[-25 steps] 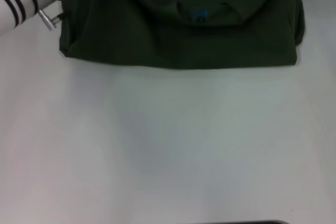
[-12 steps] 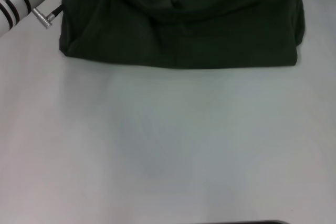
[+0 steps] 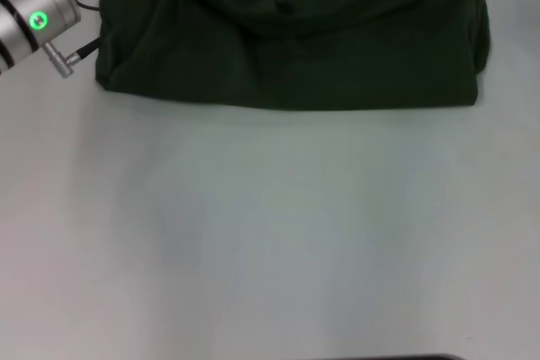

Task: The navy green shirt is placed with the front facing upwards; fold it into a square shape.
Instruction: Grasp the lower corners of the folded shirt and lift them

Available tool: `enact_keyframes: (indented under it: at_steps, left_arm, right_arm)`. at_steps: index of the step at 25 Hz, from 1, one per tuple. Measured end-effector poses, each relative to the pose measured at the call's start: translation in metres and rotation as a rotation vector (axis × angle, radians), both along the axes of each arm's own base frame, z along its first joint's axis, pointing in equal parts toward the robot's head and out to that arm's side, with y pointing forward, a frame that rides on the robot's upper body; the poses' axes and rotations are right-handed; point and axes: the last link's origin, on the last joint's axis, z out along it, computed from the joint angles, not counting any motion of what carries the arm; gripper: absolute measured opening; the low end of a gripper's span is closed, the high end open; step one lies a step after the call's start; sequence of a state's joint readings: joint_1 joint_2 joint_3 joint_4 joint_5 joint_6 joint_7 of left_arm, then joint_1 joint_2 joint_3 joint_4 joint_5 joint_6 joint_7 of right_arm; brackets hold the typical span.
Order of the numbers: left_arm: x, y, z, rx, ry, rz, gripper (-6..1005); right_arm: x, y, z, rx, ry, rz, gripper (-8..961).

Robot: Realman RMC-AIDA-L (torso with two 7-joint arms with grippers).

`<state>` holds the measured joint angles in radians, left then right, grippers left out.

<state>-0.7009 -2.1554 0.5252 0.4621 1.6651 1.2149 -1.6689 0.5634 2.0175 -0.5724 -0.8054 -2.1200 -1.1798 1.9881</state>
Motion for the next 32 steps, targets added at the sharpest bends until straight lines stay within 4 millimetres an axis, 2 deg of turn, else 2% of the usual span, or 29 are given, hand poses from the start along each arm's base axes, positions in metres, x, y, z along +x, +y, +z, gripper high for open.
enact_keyframes:
  at_steps: [7, 12, 16, 24, 32]
  left_arm:
    - [-0.002, -0.03, 0.003, -0.061, -0.032, -0.124, 888]
    - [-0.006, -0.042, 0.001, -0.114, 0.006, -0.153, 888]
    - [-0.008, -0.051, -0.005, -0.166, 0.034, -0.177, 888]
    - [-0.007, -0.06, -0.013, -0.258, 0.073, -0.206, 888]
    - [-0.012, -0.062, -0.015, -0.267, 0.092, -0.194, 889]
  right_arm:
    - [0.025, -0.056, 0.022, -0.081, 0.103, 0.04, 742]
    - [0.044, -0.084, 0.036, -0.108, 0.105, 0.017, 738]
    - [0.053, -0.099, 0.036, -0.186, 0.07, 0.003, 735]
    - [0.06, -0.105, 0.022, -0.334, 0.007, -0.062, 731]
    - [0.054, -0.093, 0.0, -0.308, -0.003, -0.058, 728]
